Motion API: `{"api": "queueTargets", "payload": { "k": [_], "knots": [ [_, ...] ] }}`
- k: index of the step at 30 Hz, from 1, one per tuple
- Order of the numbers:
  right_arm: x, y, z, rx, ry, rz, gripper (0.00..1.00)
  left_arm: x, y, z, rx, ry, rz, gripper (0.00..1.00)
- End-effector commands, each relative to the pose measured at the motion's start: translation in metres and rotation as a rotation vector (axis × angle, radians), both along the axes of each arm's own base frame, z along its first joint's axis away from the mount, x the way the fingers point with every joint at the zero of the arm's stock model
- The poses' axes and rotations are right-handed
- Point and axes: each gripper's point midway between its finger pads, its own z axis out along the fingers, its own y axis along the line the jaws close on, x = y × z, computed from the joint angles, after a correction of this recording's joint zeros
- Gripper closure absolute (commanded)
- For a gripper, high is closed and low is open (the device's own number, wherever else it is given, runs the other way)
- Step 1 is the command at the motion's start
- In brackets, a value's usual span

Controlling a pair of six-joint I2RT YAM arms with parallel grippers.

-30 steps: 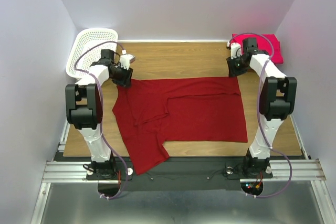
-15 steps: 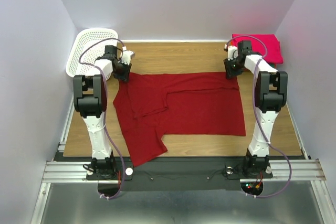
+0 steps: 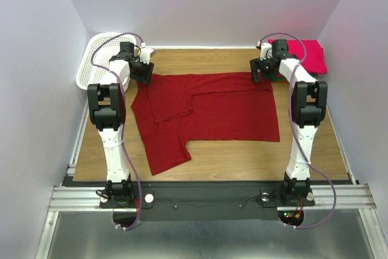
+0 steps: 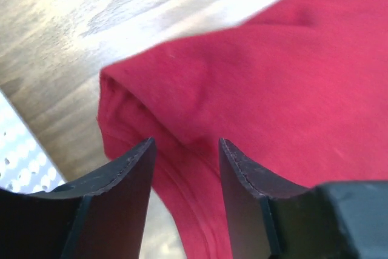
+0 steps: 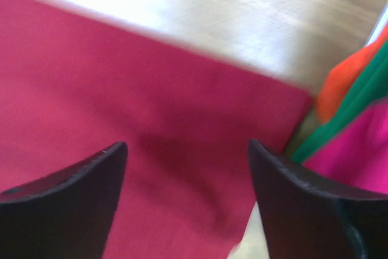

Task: Fold and stack the t-shirts
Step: Fold the tshirt

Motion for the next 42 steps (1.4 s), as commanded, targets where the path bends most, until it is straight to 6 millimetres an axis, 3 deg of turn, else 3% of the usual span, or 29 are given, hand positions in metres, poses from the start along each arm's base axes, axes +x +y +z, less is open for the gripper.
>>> {"api": "queueTargets", "payload": {
  "k": [1,2,3,4,5,6,7,8,9,10,13,14,15,19,23,37,42],
  "knots": [
    [-0.030,0.048,0.139,0.147,-0.207,0.152,0.08,-0.025,-0.020,0.133,-0.075,-0.222,-0.130,0.40],
    [-0.039,0.050,0.146,0.143,-0.213,0.179,0.08,-0.041,-0.021,0.128,-0.062,-0.211,-0.168,0.38],
    [-0.054,0.055,0.143,0.143,-0.191,0.207,0.08,-0.056,-0.021,0.152,-0.050,-0.259,-0.192,0.38],
    [-0.071,0.053,0.157,0.115,-0.206,0.241,0.08,-0.079,-0.024,0.137,-0.058,-0.203,-0.225,0.38],
    [-0.082,0.052,0.156,0.099,-0.193,0.260,0.09,-0.093,-0.025,0.136,-0.049,-0.197,-0.254,0.38],
    [-0.093,0.048,0.155,0.073,-0.182,0.266,0.11,-0.108,-0.022,0.149,-0.009,-0.239,-0.300,0.38],
    [-0.117,0.045,0.130,0.059,-0.092,0.276,0.17,-0.121,-0.023,0.144,-0.005,-0.228,-0.325,0.38],
    [-0.130,0.038,0.135,0.007,-0.104,0.305,0.21,-0.146,-0.023,0.120,-0.005,-0.152,-0.346,0.39],
    [-0.145,0.034,0.125,-0.015,-0.070,0.318,0.25,-0.161,-0.021,0.123,0.029,-0.176,-0.406,0.40],
    [-0.171,0.030,0.098,-0.028,0.016,0.329,0.31,-0.176,-0.021,0.115,0.031,-0.141,-0.427,0.40],
    [-0.211,0.017,0.089,-0.115,0.032,0.372,0.39,-0.220,-0.020,0.087,0.053,-0.071,-0.528,0.44],
    [-0.235,0.013,0.066,-0.140,0.090,0.405,0.41,-0.237,-0.019,0.071,0.052,-0.031,-0.544,0.45],
    [-0.244,0.006,0.070,-0.179,0.071,0.405,0.43,-0.241,-0.017,0.072,0.077,-0.053,-0.558,0.45],
    [-0.285,-0.006,0.039,-0.254,0.125,0.441,0.47,-0.265,-0.013,0.053,0.093,-0.025,-0.552,0.46],
    [-0.303,-0.017,0.015,-0.310,0.162,0.449,0.51,-0.268,-0.012,0.048,0.093,-0.014,-0.527,0.46],
    [-0.311,-0.023,-0.019,-0.353,0.179,0.477,0.52,-0.292,-0.014,0.023,0.108,0.048,-0.561,0.44],
    [-0.320,-0.028,-0.040,-0.374,0.223,0.489,0.61,-0.307,-0.018,0.016,0.096,0.063,-0.604,0.43]
  ]
}}
